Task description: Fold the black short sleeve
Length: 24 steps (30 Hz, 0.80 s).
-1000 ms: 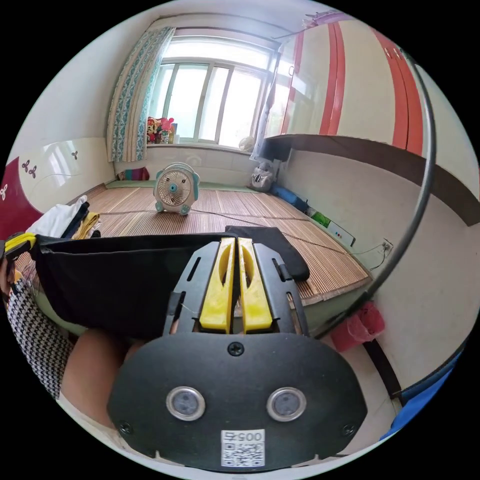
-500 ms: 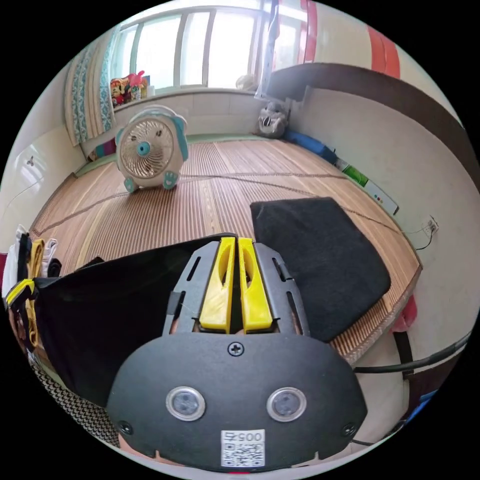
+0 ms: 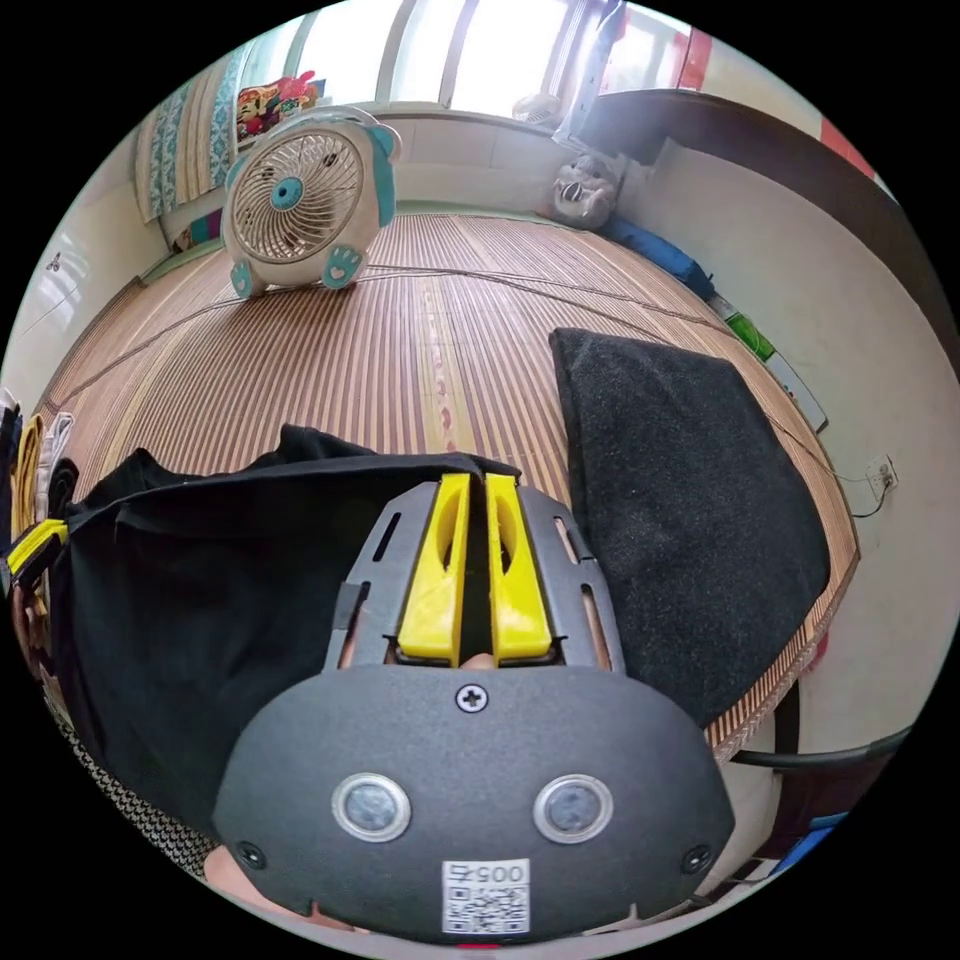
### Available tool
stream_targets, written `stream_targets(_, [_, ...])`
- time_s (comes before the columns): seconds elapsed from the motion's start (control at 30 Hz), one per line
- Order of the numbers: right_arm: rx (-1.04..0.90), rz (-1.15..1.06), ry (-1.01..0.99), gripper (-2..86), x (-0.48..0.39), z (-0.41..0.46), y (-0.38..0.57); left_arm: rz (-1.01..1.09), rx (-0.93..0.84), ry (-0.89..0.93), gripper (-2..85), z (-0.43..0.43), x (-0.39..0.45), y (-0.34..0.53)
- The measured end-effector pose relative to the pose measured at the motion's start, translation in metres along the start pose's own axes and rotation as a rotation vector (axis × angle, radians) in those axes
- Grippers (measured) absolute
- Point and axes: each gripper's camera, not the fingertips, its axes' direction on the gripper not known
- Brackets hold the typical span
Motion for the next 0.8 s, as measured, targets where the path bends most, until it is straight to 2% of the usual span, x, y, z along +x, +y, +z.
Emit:
stream_targets(0.13, [0.133,0.076,-0.108,4.0,0.015,-0.041,0.004,-0.023,0.101,-0.019,3.7,-0.035,0.0,0.011])
stream_targets(0.2, [0.143,0.056,-0.174,3.7,0.013,-0.051,0.002,-0.001,0.213,-0.063,1.5,-0.064,0.015,0.023])
stream_targets(0.27, [0.1,0.001,-0.252,3.7,0.004,-0.051,-0.001,0.064,0.254,0.016,0.3,-0.069,0.034,0.027])
stream_targets(0.37, [-0.003,-0.14,-0.322,3.9,-0.024,-0.034,-0.005,0.189,0.14,0.2,-0.3,-0.04,0.071,0.02])
stream_targets(0.43, [-0.085,-0.231,-0.311,4.1,-0.043,-0.019,-0.008,0.212,0.093,0.205,-0.4,-0.015,0.09,0.016])
stream_targets(0.53, [-0.086,-0.271,-0.251,4.3,-0.052,-0.01,-0.013,0.193,0.069,0.194,-0.4,0.015,0.105,0.005])
stream_targets(0.8, [-0.025,-0.172,-0.139,5.5,-0.043,0.014,-0.058,0.135,0.034,0.246,-0.5,0.063,0.109,-0.04])
